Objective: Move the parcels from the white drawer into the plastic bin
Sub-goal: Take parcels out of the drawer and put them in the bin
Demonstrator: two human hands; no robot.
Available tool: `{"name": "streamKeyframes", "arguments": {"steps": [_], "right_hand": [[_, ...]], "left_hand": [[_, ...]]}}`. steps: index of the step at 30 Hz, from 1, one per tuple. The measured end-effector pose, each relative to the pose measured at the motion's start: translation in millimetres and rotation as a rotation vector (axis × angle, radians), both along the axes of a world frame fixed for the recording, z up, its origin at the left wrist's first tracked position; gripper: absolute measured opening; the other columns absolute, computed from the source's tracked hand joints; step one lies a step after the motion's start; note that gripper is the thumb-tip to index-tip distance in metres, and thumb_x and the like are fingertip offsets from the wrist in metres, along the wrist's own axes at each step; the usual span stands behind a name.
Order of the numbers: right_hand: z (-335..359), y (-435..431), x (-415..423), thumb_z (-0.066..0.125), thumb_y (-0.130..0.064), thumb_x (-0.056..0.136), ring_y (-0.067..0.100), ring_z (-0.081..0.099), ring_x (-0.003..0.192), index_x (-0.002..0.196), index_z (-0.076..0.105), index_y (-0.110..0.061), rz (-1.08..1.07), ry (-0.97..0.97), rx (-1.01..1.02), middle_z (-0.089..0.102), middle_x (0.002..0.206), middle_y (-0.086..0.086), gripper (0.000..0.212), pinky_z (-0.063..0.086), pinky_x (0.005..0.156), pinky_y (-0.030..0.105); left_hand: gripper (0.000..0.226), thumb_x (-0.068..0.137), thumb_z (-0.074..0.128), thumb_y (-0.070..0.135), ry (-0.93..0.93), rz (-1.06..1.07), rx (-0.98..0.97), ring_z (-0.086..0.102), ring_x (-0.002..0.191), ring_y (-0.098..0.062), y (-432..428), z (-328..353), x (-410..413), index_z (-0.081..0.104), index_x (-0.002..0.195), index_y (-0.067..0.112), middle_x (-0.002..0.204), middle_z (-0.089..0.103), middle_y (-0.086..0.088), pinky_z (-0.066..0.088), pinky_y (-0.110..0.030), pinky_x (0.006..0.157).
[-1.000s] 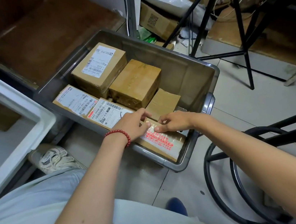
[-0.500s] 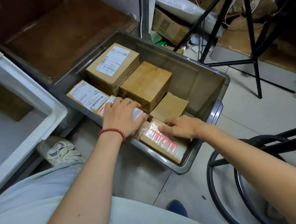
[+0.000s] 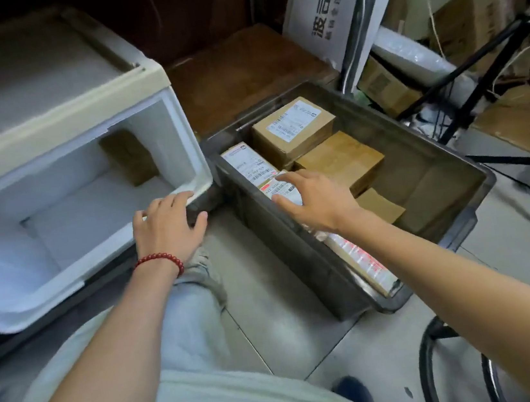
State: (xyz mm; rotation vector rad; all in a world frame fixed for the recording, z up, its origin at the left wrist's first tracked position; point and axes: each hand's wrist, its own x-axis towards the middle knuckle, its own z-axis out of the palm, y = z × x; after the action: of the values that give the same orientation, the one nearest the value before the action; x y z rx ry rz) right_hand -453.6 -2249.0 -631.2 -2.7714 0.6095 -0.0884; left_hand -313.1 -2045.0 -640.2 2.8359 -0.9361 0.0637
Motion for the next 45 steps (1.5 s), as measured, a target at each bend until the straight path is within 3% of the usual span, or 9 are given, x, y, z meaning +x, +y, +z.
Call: {"name": "streamKeyframes", "arguments": {"steps": [7,14,21,27,32,36,40,45], "right_hand": [[9,63,70,0.042,-0.06,0.093,0.022,0.045,0.13,0.142,0.041,-0.029,0.173,-0.074,-0.012,0.046,0.143,0.0,0.058,0.048,0.097,0.042],[-1,104,143,0.042,-0.059,0.094,0.025,0.037,0.136,0.146,0.036,-0.023,0.295,-0.074,-0.036,0.038,0.149,0.004,0.064,0.042,0.102,0.044],[-35,115,230,0.045,-0.058,0.093,0.026,0.031,0.138,0.149,0.029,-0.016,0.333,-0.021,-0.076,0.03,0.151,0.007,0.072,0.038,0.105,0.042],[-68,120,307,0.047,-0.058,0.091,0.03,0.026,0.137,0.148,0.025,-0.012,0.338,0.03,-0.123,0.026,0.152,0.01,0.077,0.041,0.098,0.045],[-95,122,358,0.053,-0.057,0.088,0.032,0.02,0.139,0.149,0.021,-0.009,0.321,0.026,-0.168,0.023,0.152,0.012,0.085,0.03,0.108,0.042],[-118,122,384,0.031,-0.069,0.069,0.034,0.026,0.134,0.152,0.021,-0.018,0.262,-0.045,-0.143,0.027,0.15,0.013,0.098,0.035,0.103,0.045],[-136,118,397,0.059,-0.054,0.08,0.038,0.027,0.132,0.153,0.009,-0.03,0.241,-0.059,-0.131,0.022,0.153,0.009,0.092,0.036,0.103,0.05],[-149,114,409,0.06,-0.049,0.082,0.035,0.021,0.138,0.153,0.015,-0.017,0.147,-0.06,-0.049,0.021,0.153,0.013,0.09,0.029,0.109,0.046]], "left_hand": [[0.052,0.091,0.05,0.046,0.021,0.233,0.025,0.05,0.121,-0.032,90,19,40,0.044,0.138,0.024,0.135,0.054,-0.009,0.036,-0.043,0.095],[0.056,0.092,0.047,0.048,0.02,0.309,0.026,0.048,0.124,-0.03,134,13,78,0.039,0.141,0.023,0.137,0.051,-0.008,0.039,-0.044,0.095],[0.059,0.093,0.046,0.048,0.025,0.342,0.007,0.046,0.125,-0.03,131,-14,135,0.033,0.144,0.021,0.142,0.046,-0.007,0.041,-0.041,0.092],[0.059,0.094,0.044,0.047,0.077,0.38,-0.039,0.045,0.126,-0.028,116,-40,192,0.028,0.144,0.022,0.143,0.043,-0.006,0.04,-0.041,0.093],[0.057,0.093,0.046,0.044,0.058,0.377,-0.042,0.048,0.12,-0.031,113,-69,228,0.031,0.141,0.018,0.137,0.046,-0.008,0.042,-0.043,0.091],[0.057,0.092,0.047,0.044,0.086,0.409,-0.062,0.046,0.124,-0.03,117,-90,247,0.033,0.142,0.019,0.142,0.043,-0.008,0.04,-0.044,0.096],[0.06,0.092,0.047,0.046,0.088,0.41,-0.051,0.044,0.127,-0.028,121,-110,254,0.031,0.144,0.021,0.144,0.041,-0.006,0.039,-0.044,0.096],[0.059,0.092,0.046,0.048,0.069,0.429,-0.033,0.046,0.125,-0.028,125,-128,261,0.031,0.143,0.022,0.143,0.042,-0.005,0.04,-0.042,0.093]]}}
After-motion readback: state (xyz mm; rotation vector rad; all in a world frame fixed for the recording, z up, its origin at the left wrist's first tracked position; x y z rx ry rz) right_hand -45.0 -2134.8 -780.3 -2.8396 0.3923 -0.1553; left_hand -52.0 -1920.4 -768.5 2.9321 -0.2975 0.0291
